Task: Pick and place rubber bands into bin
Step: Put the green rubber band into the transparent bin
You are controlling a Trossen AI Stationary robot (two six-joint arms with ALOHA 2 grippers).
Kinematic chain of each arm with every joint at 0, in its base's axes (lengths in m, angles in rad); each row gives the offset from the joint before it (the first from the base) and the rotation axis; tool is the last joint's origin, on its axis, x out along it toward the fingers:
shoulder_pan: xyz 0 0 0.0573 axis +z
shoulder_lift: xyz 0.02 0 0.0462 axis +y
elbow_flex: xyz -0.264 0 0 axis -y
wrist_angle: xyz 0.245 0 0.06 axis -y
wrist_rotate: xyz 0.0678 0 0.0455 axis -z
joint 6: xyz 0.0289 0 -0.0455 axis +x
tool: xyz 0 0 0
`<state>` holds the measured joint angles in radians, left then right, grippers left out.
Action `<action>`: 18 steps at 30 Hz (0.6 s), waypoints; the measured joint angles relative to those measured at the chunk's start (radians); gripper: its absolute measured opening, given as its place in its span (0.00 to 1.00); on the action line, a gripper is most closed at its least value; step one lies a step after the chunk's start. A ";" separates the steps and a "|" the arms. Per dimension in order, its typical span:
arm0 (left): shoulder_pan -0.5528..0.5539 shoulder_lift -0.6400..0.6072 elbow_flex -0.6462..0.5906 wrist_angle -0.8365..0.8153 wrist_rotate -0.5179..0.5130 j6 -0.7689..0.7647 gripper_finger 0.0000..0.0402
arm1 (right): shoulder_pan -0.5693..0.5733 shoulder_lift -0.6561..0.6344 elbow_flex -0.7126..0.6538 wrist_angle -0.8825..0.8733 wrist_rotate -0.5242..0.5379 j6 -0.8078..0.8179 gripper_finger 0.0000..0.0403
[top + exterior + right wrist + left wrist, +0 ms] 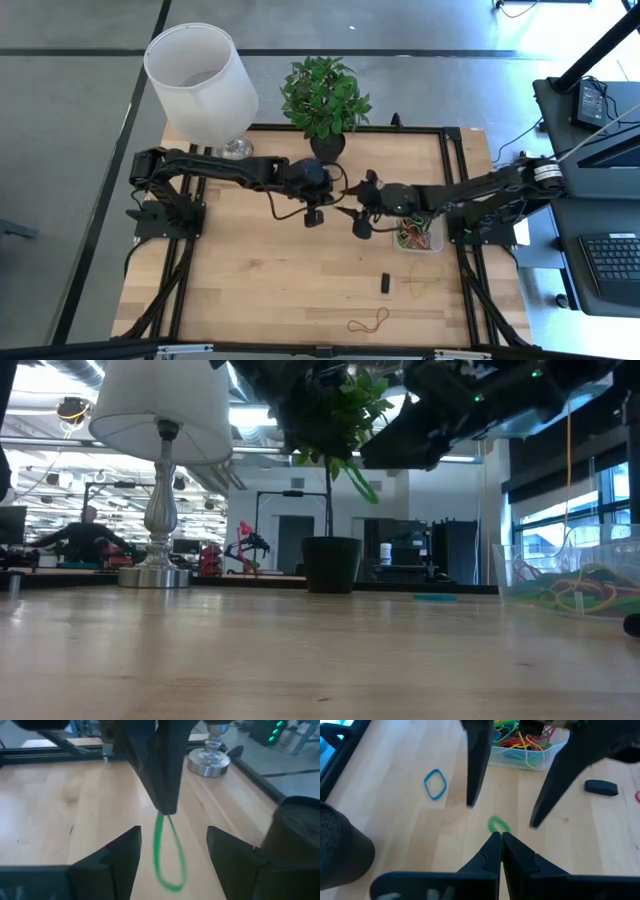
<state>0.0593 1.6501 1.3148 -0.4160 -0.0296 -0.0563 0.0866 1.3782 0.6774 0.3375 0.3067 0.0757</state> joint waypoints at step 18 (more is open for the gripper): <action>-0.008 0.000 0.000 0.046 0.004 0.000 0.01 | -0.015 0.123 0.104 -0.067 -0.032 -0.003 0.03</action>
<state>0.0513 1.6501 1.3151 -0.3705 -0.0255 -0.0566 0.0721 1.5009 0.7818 0.2703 0.2749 0.0723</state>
